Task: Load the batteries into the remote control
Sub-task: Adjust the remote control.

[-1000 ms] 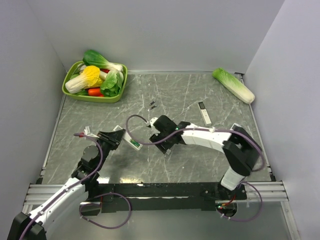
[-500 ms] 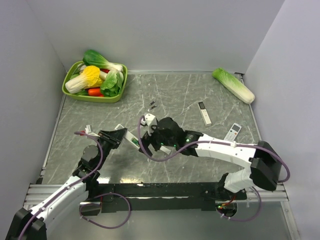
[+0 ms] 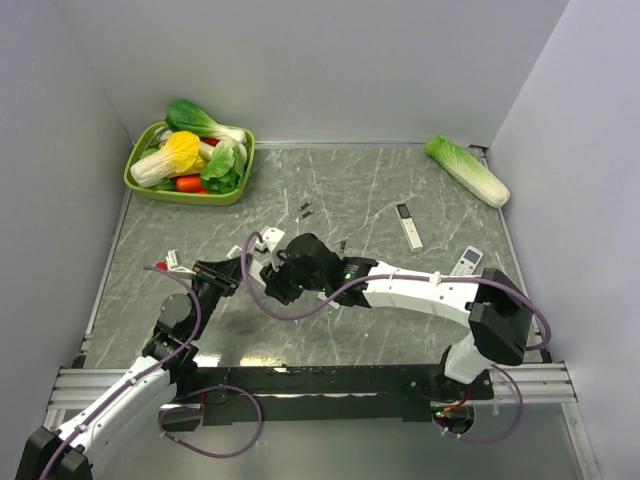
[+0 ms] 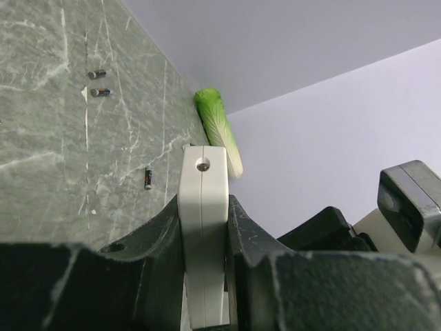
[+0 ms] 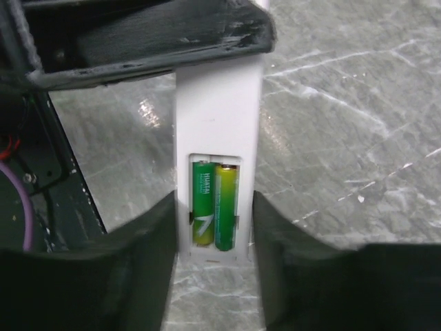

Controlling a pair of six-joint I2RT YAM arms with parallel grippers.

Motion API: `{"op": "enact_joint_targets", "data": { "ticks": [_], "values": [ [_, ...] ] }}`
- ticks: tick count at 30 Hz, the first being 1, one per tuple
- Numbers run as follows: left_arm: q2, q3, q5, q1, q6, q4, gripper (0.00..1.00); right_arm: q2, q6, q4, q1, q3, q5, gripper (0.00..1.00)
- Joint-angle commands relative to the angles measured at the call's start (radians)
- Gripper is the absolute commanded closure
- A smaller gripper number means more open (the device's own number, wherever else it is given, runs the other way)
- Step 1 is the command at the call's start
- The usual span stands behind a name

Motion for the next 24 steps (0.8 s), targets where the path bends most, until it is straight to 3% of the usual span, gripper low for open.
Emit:
{"op": "enact_joint_targets", "data": {
  "ticks": [1,2,3,4,7,10,20,24],
  "values": [
    [-0.007,-0.133,0.027,-0.002,-0.025,0.027,0.93,0.007,-0.028,-0.019,0.02,0.055,0.045,0.64],
    [-0.008,-0.127,0.025,-0.002,-0.028,0.017,0.88,0.004,-0.037,-0.028,0.022,0.057,0.05,0.76],
    [-0.011,-0.123,0.027,-0.002,-0.032,0.004,0.83,-0.007,-0.038,-0.052,0.022,0.055,0.056,0.81],
    [-0.018,-0.118,0.027,-0.002,-0.041,-0.025,0.72,-0.013,-0.069,-0.06,0.022,0.054,0.062,0.88],
    [-0.033,-0.121,0.03,-0.002,-0.076,-0.052,0.53,-0.033,-0.11,-0.118,0.02,0.054,0.063,0.97],
    [-0.036,-0.15,0.043,-0.002,-0.129,-0.034,0.46,-0.035,-0.134,-0.185,0.022,0.075,0.059,1.0],
    [0.019,-0.19,0.074,-0.002,-0.248,0.057,0.45,-0.016,-0.163,-0.294,0.022,0.169,0.019,1.0],
    [0.082,-0.189,0.093,-0.002,-0.267,0.103,0.52,0.007,-0.165,-0.333,0.022,0.213,0.007,1.0]
  ]
}}
